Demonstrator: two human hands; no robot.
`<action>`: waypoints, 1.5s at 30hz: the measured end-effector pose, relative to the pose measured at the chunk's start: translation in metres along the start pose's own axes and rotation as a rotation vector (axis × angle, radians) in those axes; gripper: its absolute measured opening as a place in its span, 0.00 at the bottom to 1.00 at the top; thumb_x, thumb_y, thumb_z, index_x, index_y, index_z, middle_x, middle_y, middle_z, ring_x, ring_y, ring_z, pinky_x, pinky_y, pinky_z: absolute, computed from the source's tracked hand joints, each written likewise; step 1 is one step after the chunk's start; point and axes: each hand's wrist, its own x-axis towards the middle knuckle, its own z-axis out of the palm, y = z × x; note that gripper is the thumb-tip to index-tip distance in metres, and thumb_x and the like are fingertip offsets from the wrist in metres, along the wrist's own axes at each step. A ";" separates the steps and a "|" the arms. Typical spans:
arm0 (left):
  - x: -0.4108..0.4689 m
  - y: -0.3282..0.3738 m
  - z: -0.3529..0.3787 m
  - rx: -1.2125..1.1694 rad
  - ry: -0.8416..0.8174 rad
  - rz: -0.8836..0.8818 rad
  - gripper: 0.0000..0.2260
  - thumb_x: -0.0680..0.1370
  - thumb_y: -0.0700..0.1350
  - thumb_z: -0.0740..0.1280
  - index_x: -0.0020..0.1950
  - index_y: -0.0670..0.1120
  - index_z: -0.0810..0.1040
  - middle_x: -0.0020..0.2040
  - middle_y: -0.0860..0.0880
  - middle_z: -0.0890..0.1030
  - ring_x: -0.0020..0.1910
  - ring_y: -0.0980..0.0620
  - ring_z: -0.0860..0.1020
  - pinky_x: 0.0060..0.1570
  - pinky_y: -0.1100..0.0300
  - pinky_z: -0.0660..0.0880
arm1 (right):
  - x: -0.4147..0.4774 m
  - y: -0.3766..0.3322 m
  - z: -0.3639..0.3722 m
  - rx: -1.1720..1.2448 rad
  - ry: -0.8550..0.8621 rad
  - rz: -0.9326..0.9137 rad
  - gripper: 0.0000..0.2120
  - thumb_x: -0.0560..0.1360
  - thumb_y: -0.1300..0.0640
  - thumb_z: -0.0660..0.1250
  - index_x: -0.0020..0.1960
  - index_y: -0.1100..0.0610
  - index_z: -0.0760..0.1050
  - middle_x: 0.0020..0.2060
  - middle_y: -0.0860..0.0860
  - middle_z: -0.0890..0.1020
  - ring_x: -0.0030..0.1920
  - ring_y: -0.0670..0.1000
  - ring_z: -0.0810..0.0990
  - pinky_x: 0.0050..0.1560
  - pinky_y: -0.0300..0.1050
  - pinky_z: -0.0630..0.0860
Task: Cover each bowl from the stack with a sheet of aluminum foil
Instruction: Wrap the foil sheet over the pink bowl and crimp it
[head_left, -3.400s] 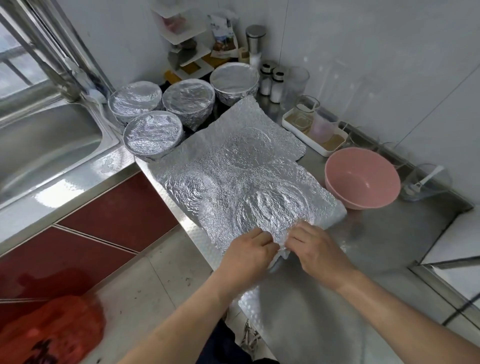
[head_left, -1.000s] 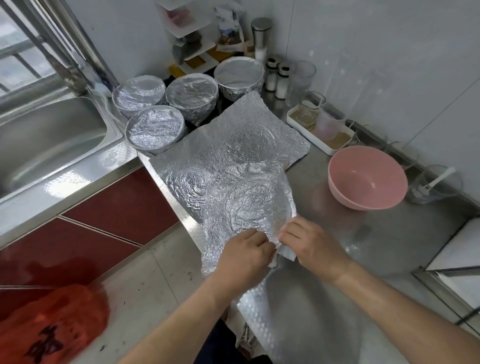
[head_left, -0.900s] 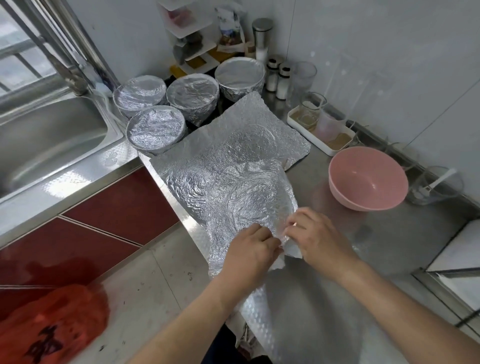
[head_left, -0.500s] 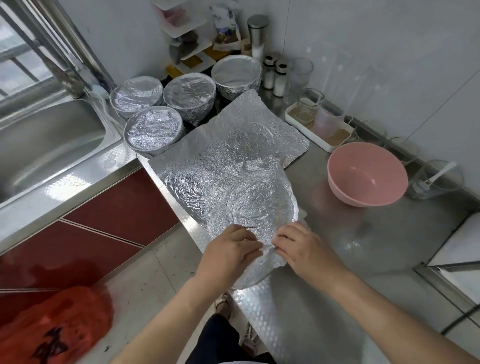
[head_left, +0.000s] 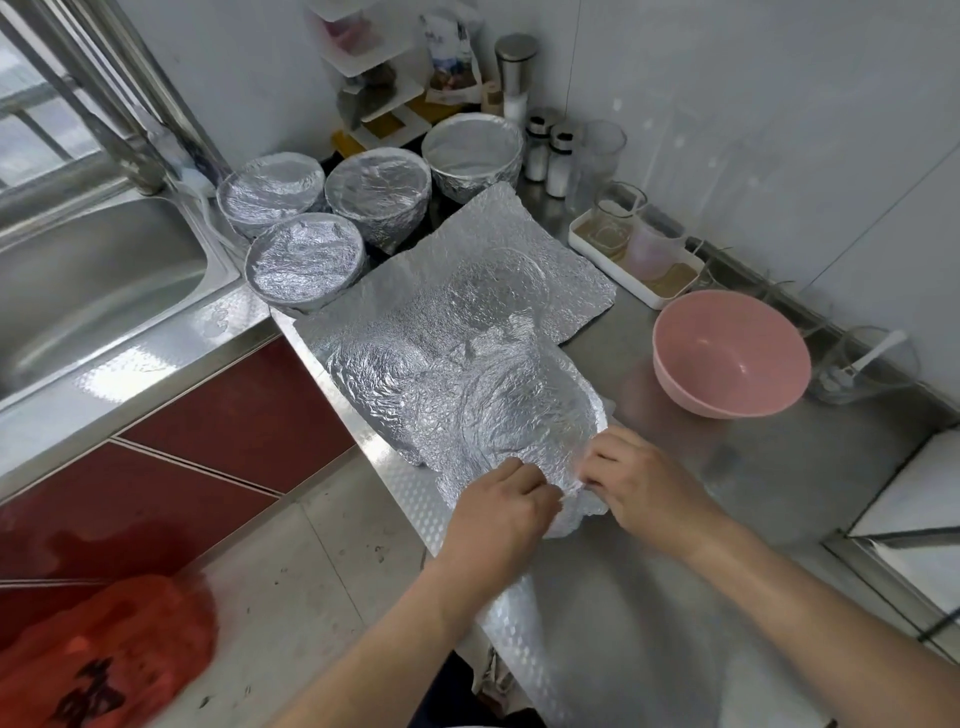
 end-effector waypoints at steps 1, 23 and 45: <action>0.000 0.002 -0.001 -0.035 0.014 -0.013 0.07 0.76 0.49 0.67 0.41 0.48 0.81 0.38 0.53 0.77 0.39 0.51 0.73 0.37 0.60 0.71 | -0.001 0.000 -0.003 0.020 0.013 0.044 0.11 0.65 0.68 0.75 0.40 0.55 0.79 0.41 0.49 0.76 0.46 0.52 0.74 0.48 0.43 0.74; 0.000 -0.002 0.002 -0.089 0.017 -0.067 0.11 0.78 0.51 0.65 0.41 0.48 0.82 0.38 0.52 0.77 0.39 0.49 0.73 0.38 0.54 0.74 | -0.001 -0.056 0.007 0.235 0.379 0.783 0.05 0.73 0.61 0.71 0.49 0.56 0.80 0.42 0.50 0.79 0.41 0.52 0.78 0.45 0.44 0.72; -0.011 -0.033 -0.014 0.006 -0.033 0.160 0.09 0.79 0.48 0.66 0.42 0.49 0.83 0.40 0.53 0.78 0.41 0.52 0.75 0.38 0.60 0.72 | -0.005 -0.032 0.019 -0.066 0.066 0.069 0.09 0.65 0.68 0.71 0.36 0.56 0.76 0.36 0.48 0.75 0.40 0.52 0.72 0.36 0.46 0.72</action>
